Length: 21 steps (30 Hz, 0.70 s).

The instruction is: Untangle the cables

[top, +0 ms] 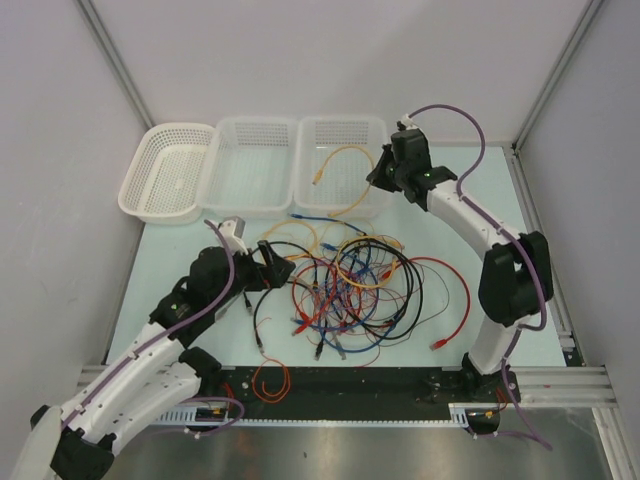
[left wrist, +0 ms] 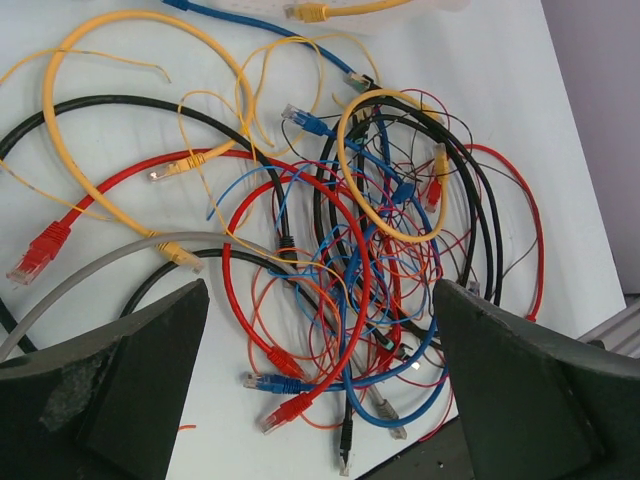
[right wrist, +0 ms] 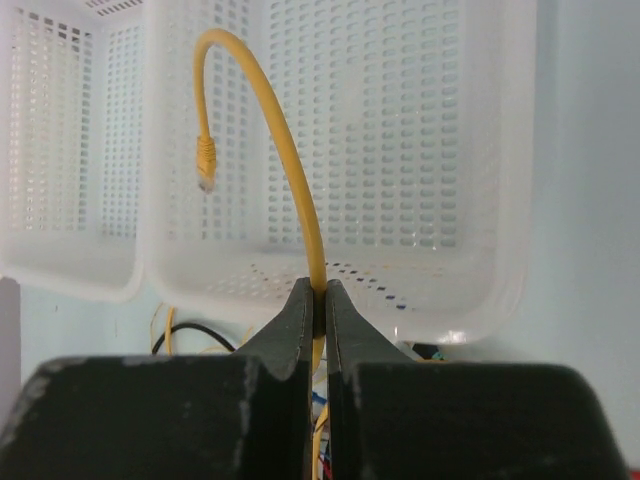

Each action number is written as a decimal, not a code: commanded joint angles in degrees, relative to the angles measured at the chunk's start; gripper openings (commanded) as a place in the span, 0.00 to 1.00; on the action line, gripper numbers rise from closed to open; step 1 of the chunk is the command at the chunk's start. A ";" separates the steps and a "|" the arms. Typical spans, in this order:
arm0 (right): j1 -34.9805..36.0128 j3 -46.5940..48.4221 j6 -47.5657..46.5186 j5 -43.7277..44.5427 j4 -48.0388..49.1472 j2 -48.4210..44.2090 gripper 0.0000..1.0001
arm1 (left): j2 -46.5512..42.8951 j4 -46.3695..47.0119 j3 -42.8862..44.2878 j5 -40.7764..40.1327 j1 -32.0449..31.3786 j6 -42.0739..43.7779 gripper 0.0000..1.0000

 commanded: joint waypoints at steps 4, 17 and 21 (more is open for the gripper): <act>-3.50 8.61 5.46 -6.50 9.02 6.76 0.00 | 0.39 -0.20 -0.72 -1.91 -0.12 -1.56 1.00; -5.87 25.83 5.65 -15.21 1.57 9.56 0.00 | 5.84 3.85 -1.24 -0.24 -0.12 -2.44 0.99; -8.17 26.90 6.79 -16.26 2.26 13.69 0.00 | 6.81 2.97 -0.19 -0.41 -0.12 -1.83 1.00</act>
